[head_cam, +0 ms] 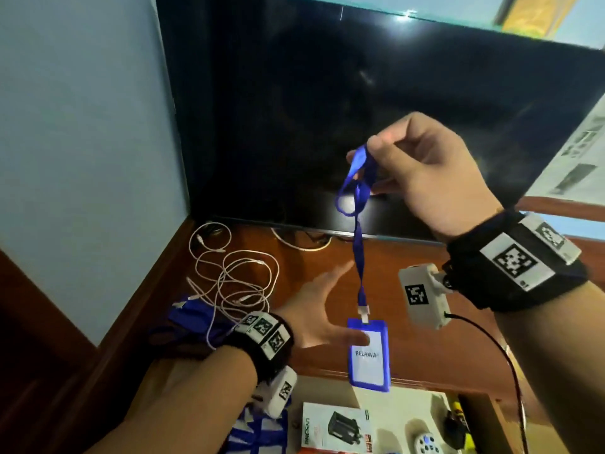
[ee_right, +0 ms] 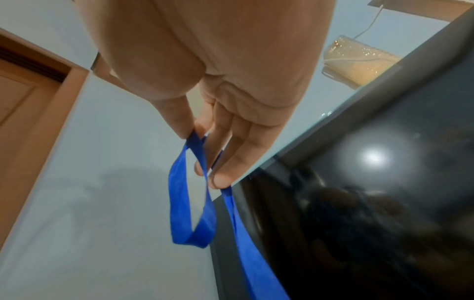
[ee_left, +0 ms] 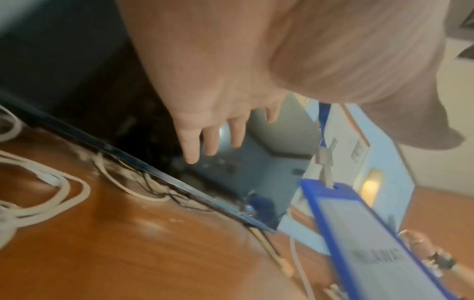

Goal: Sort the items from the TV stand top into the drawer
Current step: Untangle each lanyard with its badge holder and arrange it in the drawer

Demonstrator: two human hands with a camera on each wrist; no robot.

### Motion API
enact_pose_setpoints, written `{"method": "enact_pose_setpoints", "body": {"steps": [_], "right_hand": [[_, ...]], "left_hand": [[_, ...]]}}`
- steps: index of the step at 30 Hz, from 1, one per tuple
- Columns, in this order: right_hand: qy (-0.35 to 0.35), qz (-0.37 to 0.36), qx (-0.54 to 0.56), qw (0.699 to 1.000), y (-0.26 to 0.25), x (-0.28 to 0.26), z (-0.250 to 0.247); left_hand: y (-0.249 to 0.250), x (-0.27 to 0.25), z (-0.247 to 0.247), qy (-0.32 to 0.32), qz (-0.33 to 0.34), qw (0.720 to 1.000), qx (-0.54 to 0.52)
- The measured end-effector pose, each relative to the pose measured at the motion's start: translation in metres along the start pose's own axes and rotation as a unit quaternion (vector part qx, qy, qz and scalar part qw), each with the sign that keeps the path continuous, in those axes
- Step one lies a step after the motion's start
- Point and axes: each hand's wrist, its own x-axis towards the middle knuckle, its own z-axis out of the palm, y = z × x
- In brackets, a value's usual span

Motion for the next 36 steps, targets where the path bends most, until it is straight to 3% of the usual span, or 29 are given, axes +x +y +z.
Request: {"method": "enact_pose_setpoints", "body": {"steps": [3, 7, 10, 14, 18, 21, 24, 30, 32, 34, 35, 36], "right_hand": [[0.041, -0.032, 0.030, 0.998, -0.006, 0.005, -0.013], [0.104, -0.052, 0.007, 0.993, 0.010, 0.004, -0.042], [0.108, 0.028, -0.046, 0.993, 0.044, -0.009, -0.050], [0.012, 0.168, -0.129, 0.977, 0.088, -0.055, -0.020], [-0.121, 0.142, -0.083, 0.979, 0.095, -0.111, 0.036], [-0.089, 0.097, -0.036, 0.991, 0.103, -0.126, 0.063], [-0.068, 0.092, -0.055, 0.992, 0.112, -0.128, 0.069], [-0.115, 0.148, -0.030, 0.982, 0.103, -0.146, 0.066], [-0.128, 0.162, -0.018, 0.978, 0.098, -0.150, 0.071], [-0.139, 0.163, 0.001, 0.977, 0.091, -0.150, 0.074], [-0.149, 0.162, 0.012, 0.975, 0.088, -0.150, 0.076], [-0.159, 0.158, 0.023, 0.974, 0.084, -0.148, 0.076]], "left_hand": [[0.020, 0.009, 0.018, -0.028, 0.016, 0.991, -0.131], [0.033, 0.002, 0.009, -0.008, 0.006, 0.962, -0.274], [0.045, -0.013, -0.013, 0.044, -0.001, 0.945, -0.323], [0.056, -0.029, -0.043, 0.146, -0.015, 0.916, -0.374], [0.058, -0.049, -0.063, 0.202, -0.010, 0.919, -0.339], [0.057, -0.062, -0.071, 0.215, -0.001, 0.934, -0.286], [0.051, -0.073, -0.080, 0.224, -0.016, 0.947, -0.228], [-0.008, -0.083, -0.114, 0.355, -0.121, 0.918, -0.125], [-0.029, -0.085, -0.114, 0.346, -0.204, 0.916, 0.012], [-0.039, -0.088, -0.107, 0.325, -0.265, 0.894, 0.158], [-0.045, -0.089, -0.101, 0.318, -0.242, 0.900, 0.172], [-0.043, -0.091, -0.095, 0.288, -0.187, 0.927, 0.148]]}}
